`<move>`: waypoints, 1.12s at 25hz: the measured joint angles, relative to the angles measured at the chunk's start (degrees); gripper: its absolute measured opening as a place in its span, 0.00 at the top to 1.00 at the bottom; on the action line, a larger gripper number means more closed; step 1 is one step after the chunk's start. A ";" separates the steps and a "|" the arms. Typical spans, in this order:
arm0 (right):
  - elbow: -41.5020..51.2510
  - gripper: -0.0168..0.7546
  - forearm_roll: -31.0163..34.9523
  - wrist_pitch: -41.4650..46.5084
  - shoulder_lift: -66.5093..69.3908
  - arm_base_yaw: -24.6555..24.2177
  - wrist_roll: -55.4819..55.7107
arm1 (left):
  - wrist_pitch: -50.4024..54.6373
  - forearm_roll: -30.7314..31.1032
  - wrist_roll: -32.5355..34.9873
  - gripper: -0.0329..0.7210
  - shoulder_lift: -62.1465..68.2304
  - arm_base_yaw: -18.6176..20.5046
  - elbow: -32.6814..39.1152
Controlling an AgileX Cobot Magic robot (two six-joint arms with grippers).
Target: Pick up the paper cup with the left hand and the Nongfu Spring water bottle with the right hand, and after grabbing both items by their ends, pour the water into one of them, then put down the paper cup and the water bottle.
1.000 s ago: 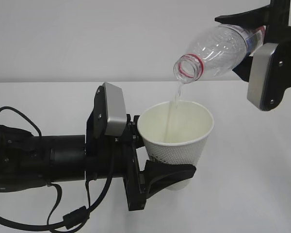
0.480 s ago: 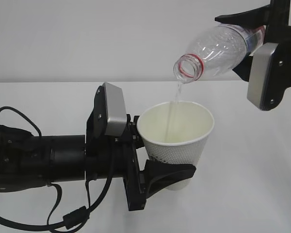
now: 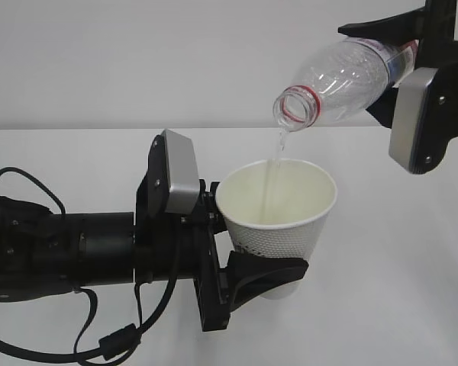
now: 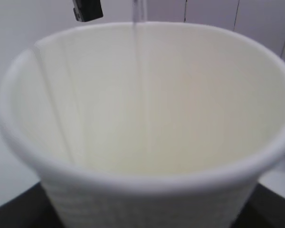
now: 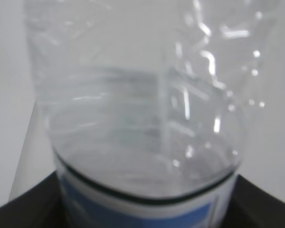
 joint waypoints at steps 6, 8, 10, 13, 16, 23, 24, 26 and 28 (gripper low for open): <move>0.00 0.36 0.00 0.00 0.00 0.00 -0.61 | 0.03 0.00 0.00 0.25 0.00 0.00 0.00; 0.00 0.36 0.00 0.00 0.00 0.00 -0.61 | 0.03 0.00 0.00 0.25 0.00 0.00 0.00; 0.00 0.36 0.00 0.00 0.00 0.00 -0.61 | 0.03 0.00 0.00 0.25 0.00 0.00 0.00; 0.00 0.36 0.00 0.00 0.00 0.00 -0.72 | 0.13 0.00 0.00 0.25 0.00 0.00 0.00; 0.00 0.36 0.00 0.00 0.00 0.00 -0.72 | 0.13 0.00 0.00 0.25 0.00 0.00 0.00; 0.00 0.36 0.00 0.00 0.00 0.00 -0.82 | 0.13 0.00 0.00 0.25 0.00 0.00 0.00; 0.00 0.36 0.00 0.00 0.00 0.00 -0.82 | 0.13 0.00 0.00 0.25 0.00 0.00 0.00; 0.00 0.36 0.00 -0.05 0.00 0.00 -0.82 | 0.13 0.00 0.00 0.25 0.00 0.00 0.00; 0.00 0.36 0.00 -0.05 0.00 0.00 -0.89 | 0.24 0.00 0.00 0.25 0.00 0.00 0.00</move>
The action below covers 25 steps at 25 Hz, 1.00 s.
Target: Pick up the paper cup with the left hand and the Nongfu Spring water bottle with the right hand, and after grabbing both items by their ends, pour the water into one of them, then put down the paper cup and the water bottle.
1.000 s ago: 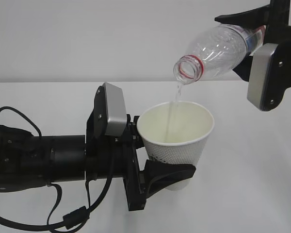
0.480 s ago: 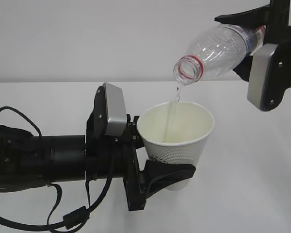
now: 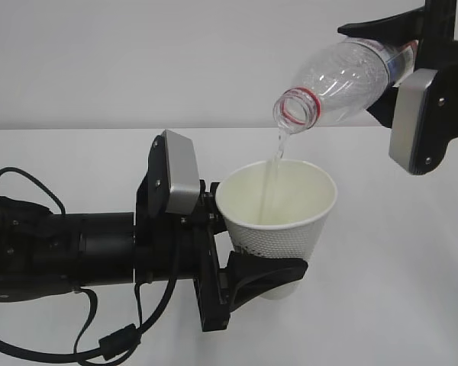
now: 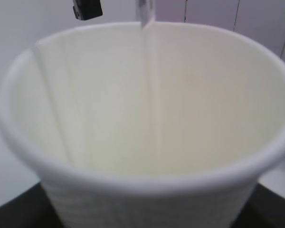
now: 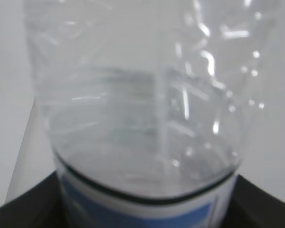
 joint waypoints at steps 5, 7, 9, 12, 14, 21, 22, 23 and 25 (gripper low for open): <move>0.00 0.36 0.00 0.00 0.00 0.00 -0.23 | 0.00 0.00 0.00 0.25 0.00 0.00 0.00; 0.00 0.36 0.00 0.00 0.00 0.00 -0.36 | 0.00 0.00 0.00 0.25 0.00 0.00 0.00; 0.00 0.36 0.00 0.00 0.00 0.00 -0.36 | 0.08 0.00 0.00 0.25 0.00 0.00 0.00; 0.00 0.36 0.00 0.00 0.00 0.00 -0.38 | 0.12 0.00 0.00 0.25 0.00 0.00 0.00; 0.00 0.36 0.00 -0.08 0.00 0.00 -0.38 | 0.21 0.00 0.00 0.25 0.00 0.00 0.00; 0.00 0.36 0.00 -0.13 0.00 0.00 -0.48 | 0.54 0.00 0.00 0.25 0.00 0.00 0.00; 0.00 0.36 0.00 -0.13 0.00 0.00 -0.48 | 0.54 0.00 0.00 0.25 0.00 0.00 0.00; 0.00 0.36 0.00 -0.13 0.00 0.00 -0.48 | 0.54 0.00 0.00 0.25 0.00 0.00 0.00; 0.00 0.36 0.00 -0.13 0.00 0.00 -0.48 | 0.54 0.00 0.00 0.25 0.00 0.00 0.00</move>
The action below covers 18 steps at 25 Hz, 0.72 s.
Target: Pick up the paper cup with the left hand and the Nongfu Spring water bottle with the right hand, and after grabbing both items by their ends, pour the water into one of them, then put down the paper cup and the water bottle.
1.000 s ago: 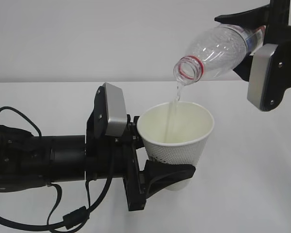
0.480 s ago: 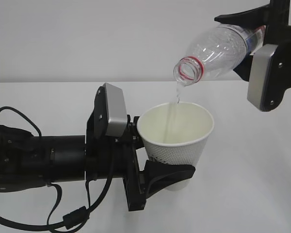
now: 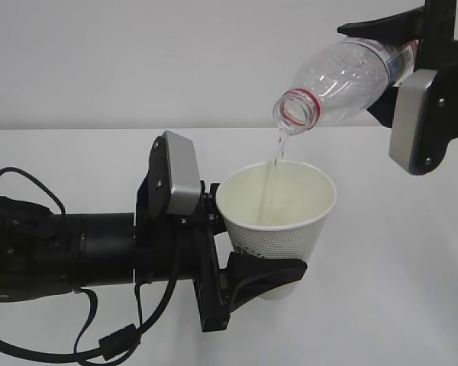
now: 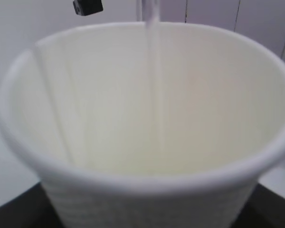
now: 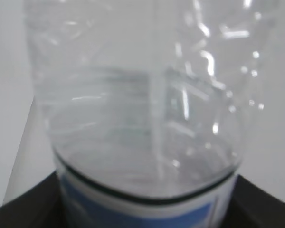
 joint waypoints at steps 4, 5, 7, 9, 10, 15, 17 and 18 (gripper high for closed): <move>0.00 0.36 0.00 0.00 0.00 0.00 0.00 | 0.00 0.00 0.00 0.25 0.00 0.00 0.00; 0.00 0.36 0.00 0.00 0.00 0.00 0.00 | 0.00 0.00 0.00 0.25 0.00 0.00 0.00; 0.00 0.36 0.00 0.00 0.00 0.00 0.00 | 0.00 0.00 0.00 0.25 0.00 0.00 0.00; 0.00 0.36 0.00 0.00 0.00 0.00 0.00 | 0.00 0.00 0.00 0.25 0.00 0.00 0.00; 0.00 0.36 0.00 0.00 0.00 0.00 0.00 | 0.02 0.00 0.00 0.25 0.00 0.00 0.00; 0.00 0.36 0.00 0.00 0.00 0.00 0.00 | 0.12 0.07 0.00 0.25 0.00 0.00 0.00; 0.00 0.36 0.00 0.00 0.00 0.00 -0.02 | 0.36 0.07 0.00 0.25 0.00 0.00 0.00; 0.00 0.36 0.00 0.00 0.00 0.00 -0.12 | 0.49 0.07 0.00 0.25 0.00 0.00 0.00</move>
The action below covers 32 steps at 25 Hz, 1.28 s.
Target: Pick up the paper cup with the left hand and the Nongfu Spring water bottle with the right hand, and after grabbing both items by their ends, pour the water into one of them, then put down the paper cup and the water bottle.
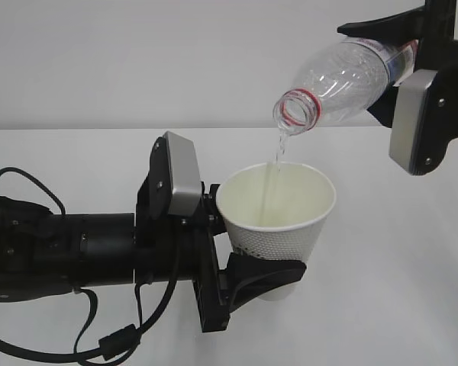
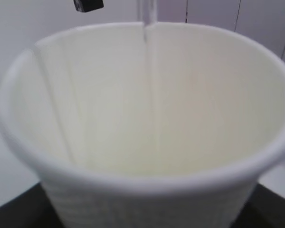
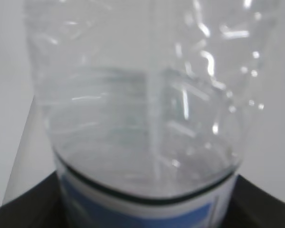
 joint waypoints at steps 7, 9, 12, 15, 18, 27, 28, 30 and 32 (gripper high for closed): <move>-0.09 0.36 0.00 0.00 0.00 0.00 0.00 | 0.39 0.00 0.00 0.25 0.00 0.00 0.00; -0.09 0.36 0.00 0.00 0.00 0.00 0.00 | 0.39 0.00 0.00 0.25 0.00 0.00 0.00; -0.09 0.36 0.00 0.00 0.00 0.00 0.00 | 0.39 0.00 0.00 0.25 0.00 0.00 0.00; -0.09 0.36 0.00 0.00 0.00 0.00 0.00 | 0.39 0.00 0.00 0.25 0.00 0.00 0.00; -0.09 0.36 0.00 0.00 0.00 0.00 0.00 | 0.39 0.56 0.00 0.25 0.00 0.00 0.00; -0.09 0.36 0.00 -0.08 0.00 0.00 0.00 | 0.47 1.94 0.00 0.25 0.00 0.00 0.00; -0.09 0.36 0.00 -0.08 0.00 0.00 0.00 | 0.47 1.94 0.00 0.25 0.00 0.00 0.00; -0.09 0.36 0.00 -0.08 0.00 0.00 0.00 | 0.47 1.94 0.00 0.25 0.00 0.00 0.00; -0.09 0.36 0.00 -0.08 0.00 0.00 -0.25 | 0.47 1.94 0.00 0.25 0.00 0.00 0.00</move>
